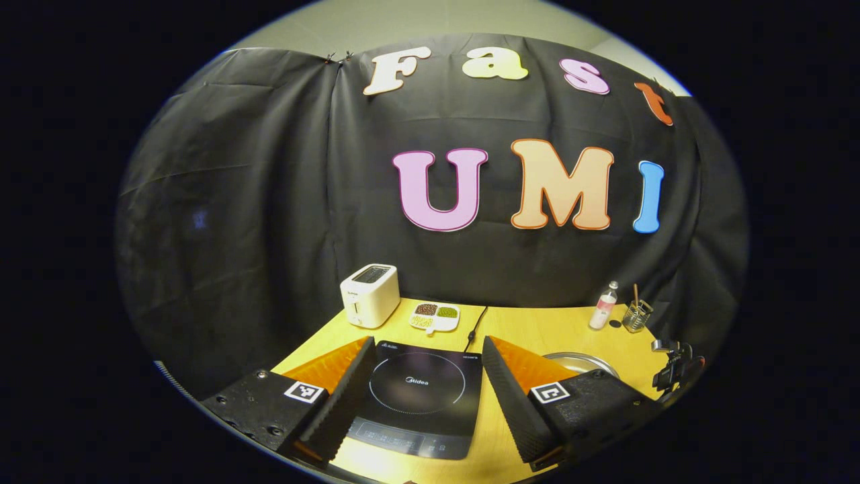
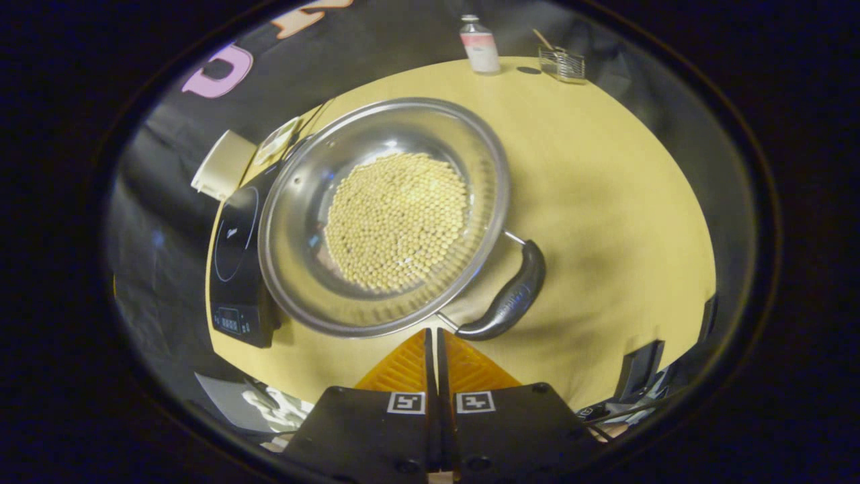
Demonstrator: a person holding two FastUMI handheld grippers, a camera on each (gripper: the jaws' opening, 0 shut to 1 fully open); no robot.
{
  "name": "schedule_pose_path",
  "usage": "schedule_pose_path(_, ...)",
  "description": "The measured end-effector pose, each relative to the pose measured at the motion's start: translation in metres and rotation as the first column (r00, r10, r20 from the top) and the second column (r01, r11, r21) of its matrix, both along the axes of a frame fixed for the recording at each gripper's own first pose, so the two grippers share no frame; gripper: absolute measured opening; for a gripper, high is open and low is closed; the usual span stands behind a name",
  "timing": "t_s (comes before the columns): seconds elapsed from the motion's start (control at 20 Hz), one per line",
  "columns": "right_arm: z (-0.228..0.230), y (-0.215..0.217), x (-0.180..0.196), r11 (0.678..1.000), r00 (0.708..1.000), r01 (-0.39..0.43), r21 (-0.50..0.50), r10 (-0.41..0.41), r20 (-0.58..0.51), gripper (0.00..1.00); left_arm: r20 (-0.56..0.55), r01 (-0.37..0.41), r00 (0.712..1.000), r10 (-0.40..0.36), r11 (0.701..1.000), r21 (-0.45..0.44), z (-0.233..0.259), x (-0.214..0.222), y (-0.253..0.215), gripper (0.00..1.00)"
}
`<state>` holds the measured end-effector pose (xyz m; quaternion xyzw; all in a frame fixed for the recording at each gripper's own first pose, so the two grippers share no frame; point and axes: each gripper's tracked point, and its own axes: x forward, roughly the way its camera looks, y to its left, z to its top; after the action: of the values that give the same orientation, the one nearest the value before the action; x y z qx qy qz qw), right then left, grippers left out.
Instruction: First push the handle of the pot to place it horizontally, then grasp the pot with both hands and set it on the induction cooktop.
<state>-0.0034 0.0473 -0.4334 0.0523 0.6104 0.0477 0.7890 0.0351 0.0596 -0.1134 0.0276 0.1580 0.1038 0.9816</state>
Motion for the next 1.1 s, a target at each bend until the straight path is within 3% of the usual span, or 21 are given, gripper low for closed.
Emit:
schedule_pose_path(0.1,0.001,-0.010,0.010,1.000,1.000,0.030,0.001,-0.030,0.008,0.00,0.001,-0.002,1.000,0.002,1.000,0.002,0.001,0.000,-0.001,0.96)
schedule_pose_path(0.3,0.003,-0.027,0.031,0.998,0.997,0.069,-0.012,-0.068,0.029,0.03,-0.012,-0.012,1.000,0.012,1.000,-0.002,-0.003,0.001,-0.002,0.96)
schedule_pose_path(0.65,0.003,-0.046,0.066,0.998,0.998,0.034,-0.060,-0.031,0.060,0.03,-0.042,-0.042,0.998,0.042,0.999,0.007,-0.009,0.006,-0.007,0.96)
schedule_pose_path(0.75,0.004,-0.051,0.076,0.998,0.998,0.032,-0.055,-0.028,0.065,0.03,-0.053,-0.042,0.998,0.043,0.999,0.014,-0.011,0.009,-0.012,0.99)
schedule_pose_path(1.1,0.004,-0.055,0.094,1.000,0.998,0.025,-0.015,-0.024,0.063,0.02,-0.077,-0.080,0.994,0.080,0.997,0.005,-0.019,0.005,-0.022,0.96)
